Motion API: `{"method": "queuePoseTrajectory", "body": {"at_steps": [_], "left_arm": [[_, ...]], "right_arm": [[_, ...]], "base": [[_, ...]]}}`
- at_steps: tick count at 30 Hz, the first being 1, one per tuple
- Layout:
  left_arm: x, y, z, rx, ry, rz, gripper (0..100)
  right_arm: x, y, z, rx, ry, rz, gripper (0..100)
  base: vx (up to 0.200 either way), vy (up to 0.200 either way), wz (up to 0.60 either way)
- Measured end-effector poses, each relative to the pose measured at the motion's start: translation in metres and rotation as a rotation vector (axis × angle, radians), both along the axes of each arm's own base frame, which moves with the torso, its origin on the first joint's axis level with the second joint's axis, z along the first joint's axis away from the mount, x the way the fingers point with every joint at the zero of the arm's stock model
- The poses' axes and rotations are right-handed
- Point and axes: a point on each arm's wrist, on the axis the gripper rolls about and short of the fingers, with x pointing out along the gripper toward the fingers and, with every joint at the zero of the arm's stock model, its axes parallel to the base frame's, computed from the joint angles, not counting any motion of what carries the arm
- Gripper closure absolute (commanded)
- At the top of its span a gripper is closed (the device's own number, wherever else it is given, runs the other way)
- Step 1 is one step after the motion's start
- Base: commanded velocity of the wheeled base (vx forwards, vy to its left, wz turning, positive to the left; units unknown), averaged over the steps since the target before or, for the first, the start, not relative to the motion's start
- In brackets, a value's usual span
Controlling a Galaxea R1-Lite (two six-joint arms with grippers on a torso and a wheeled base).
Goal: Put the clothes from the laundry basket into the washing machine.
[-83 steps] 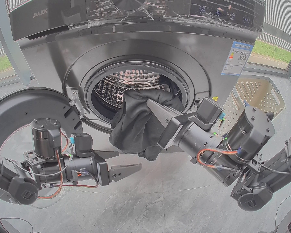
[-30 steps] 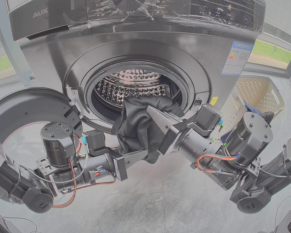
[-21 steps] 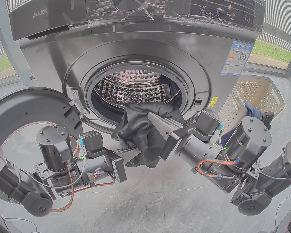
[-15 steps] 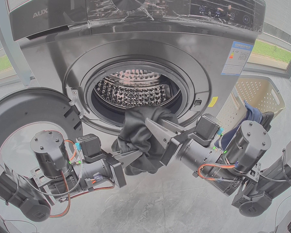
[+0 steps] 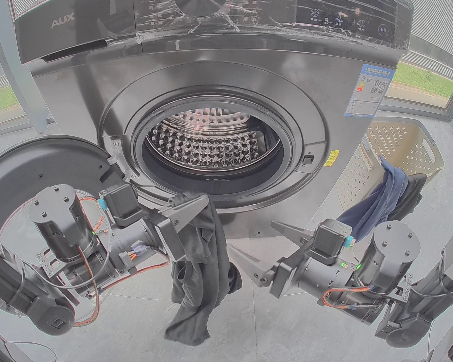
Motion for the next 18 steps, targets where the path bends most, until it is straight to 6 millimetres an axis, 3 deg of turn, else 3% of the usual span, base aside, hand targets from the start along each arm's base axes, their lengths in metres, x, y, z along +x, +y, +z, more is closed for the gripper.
{"method": "queuePoseTrajectory", "body": {"at_steps": [9,18], "left_arm": [[0.007,-0.001,0.016,-0.06,-0.069,0.035,100],[0.01,-0.003,0.03,-0.108,-0.129,0.055,100]], "right_arm": [[-0.005,-0.016,-0.024,-0.104,0.061,-0.021,0],[-0.003,-0.002,-0.04,-0.135,0.066,0.014,0]], "base": [[0.0,0.0,0.0],[0.0,0.0,0.0]]}}
